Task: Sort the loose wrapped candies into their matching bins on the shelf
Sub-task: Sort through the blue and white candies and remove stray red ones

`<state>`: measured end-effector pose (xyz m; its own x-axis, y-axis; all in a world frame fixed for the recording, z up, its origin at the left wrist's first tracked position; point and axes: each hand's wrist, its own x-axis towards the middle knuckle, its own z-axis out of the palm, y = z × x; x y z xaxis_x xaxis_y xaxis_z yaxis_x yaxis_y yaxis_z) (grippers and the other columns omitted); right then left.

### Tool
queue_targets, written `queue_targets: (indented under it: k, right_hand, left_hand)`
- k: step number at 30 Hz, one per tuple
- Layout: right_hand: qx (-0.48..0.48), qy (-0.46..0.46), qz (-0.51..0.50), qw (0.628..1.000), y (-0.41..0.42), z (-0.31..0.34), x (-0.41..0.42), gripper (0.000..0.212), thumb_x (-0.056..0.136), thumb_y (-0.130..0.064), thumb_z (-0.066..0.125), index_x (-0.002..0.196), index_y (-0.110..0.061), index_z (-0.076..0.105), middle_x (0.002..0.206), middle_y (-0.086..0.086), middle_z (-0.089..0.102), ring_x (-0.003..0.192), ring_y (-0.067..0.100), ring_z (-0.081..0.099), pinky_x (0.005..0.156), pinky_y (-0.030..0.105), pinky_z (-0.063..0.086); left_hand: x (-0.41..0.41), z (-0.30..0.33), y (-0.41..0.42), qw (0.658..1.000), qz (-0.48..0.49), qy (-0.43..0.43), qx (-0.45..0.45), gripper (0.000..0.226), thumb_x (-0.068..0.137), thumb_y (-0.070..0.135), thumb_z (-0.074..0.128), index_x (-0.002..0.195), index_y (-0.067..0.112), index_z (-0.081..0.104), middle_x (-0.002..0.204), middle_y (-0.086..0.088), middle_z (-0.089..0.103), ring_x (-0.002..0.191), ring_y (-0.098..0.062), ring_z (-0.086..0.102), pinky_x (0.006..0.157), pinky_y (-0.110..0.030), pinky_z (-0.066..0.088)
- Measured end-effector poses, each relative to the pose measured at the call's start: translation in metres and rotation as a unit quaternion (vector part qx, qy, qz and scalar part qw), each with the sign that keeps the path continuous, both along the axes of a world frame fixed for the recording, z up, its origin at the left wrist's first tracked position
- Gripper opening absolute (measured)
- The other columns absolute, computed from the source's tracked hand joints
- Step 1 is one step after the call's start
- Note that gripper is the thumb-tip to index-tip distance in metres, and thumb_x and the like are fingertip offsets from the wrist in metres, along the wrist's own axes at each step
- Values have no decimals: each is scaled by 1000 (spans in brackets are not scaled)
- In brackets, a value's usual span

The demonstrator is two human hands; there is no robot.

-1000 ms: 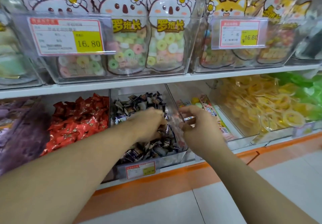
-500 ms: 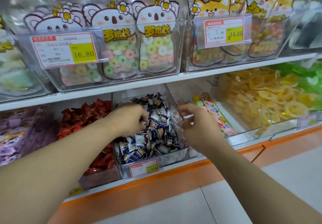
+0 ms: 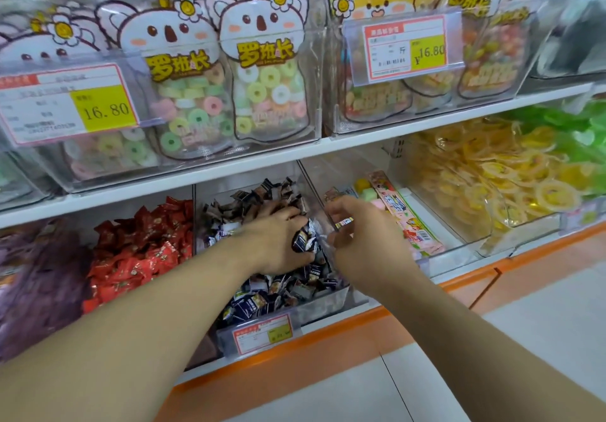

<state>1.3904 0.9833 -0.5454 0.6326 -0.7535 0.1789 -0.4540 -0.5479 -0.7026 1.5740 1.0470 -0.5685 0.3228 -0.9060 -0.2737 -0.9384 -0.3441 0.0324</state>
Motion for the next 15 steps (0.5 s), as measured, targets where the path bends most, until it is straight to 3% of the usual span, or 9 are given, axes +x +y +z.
queue_targets:
  k: [2,5,8,12,15]
  right_hand:
    - [-6,2,3,1000,0,1,0,36,92,-3,60,117,-28,66,96,-19,58,72,-7,50,54,3,39]
    - [-1,9,5,1000,1,2,-1,37,92,-2,59,117,-28,66,99,-16,60,77,-1,57,50,8,36]
    - [3,9,9,1000,3,3,-2,38,94,-3,55,122,-27,64,110,-11,64,89,11,66,64,25,48]
    - [9,12,7,1000,4,4,-4,40,96,-5,59,128,-28,63,116,-10,64,88,9,64,70,31,55]
    - [14,9,10,1000,4,3,-4,41,96,-4,57,130,-27,62,118,-10,64,93,11,65,71,32,56]
  left_hand:
    - [-3,4,7,999,-10,-8,35,75,89,76,47,156,47,29,170,17,11,158,-24,-3,125,-59,11]
    - [-7,14,21,997,-38,-13,72,72,91,77,42,155,45,35,169,12,17,157,-21,8,125,-54,20]
    - [-10,20,36,995,-66,-13,71,70,92,75,43,153,40,41,164,10,31,151,-18,28,121,-45,32]
    - [-12,28,50,993,-84,6,88,72,93,71,49,156,38,36,164,12,33,150,-17,32,121,-40,33]
    - [-7,34,53,991,-62,67,100,70,84,78,52,148,50,43,160,17,39,145,-13,39,118,-38,37]
